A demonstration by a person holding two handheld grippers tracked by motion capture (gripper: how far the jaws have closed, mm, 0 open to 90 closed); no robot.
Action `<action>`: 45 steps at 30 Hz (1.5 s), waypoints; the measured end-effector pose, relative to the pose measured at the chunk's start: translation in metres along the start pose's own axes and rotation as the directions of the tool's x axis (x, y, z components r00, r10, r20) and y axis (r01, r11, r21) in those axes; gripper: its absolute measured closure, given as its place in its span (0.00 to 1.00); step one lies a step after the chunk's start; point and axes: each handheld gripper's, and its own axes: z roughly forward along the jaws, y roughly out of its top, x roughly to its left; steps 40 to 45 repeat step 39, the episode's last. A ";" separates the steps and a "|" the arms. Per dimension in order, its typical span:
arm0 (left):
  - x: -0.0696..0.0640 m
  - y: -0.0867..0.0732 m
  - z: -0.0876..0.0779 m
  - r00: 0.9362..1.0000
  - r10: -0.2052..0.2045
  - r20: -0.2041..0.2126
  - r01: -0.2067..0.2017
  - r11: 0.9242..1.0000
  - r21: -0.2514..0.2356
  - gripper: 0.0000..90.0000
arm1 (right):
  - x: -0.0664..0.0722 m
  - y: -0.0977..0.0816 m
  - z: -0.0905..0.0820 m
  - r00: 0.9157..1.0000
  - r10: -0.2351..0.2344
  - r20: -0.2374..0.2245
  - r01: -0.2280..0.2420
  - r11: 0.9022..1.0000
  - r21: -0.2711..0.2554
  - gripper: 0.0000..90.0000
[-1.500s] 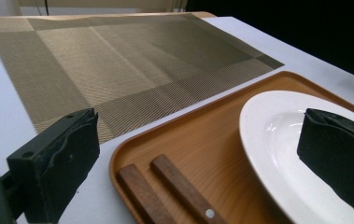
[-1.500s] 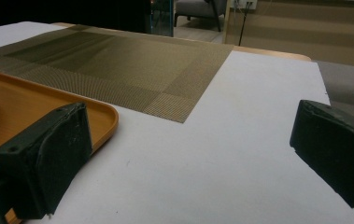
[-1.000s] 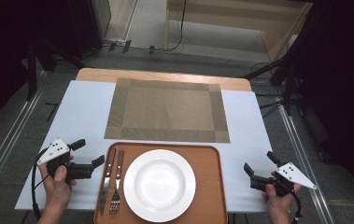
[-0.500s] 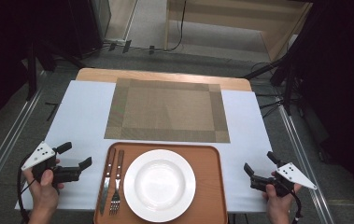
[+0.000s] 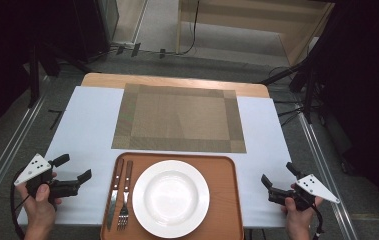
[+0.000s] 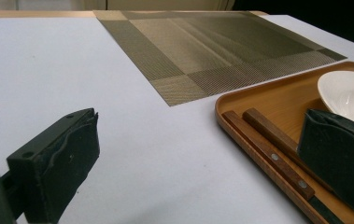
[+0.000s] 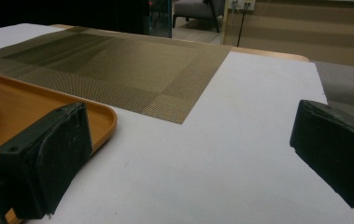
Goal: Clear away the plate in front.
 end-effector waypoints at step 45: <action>0.010 -0.009 -0.007 0.999 0.034 -0.041 -0.034 0.999 -0.015 0.00 | -0.006 -0.001 -0.002 0.999 0.033 -0.006 -0.033 0.999 -0.019 0.00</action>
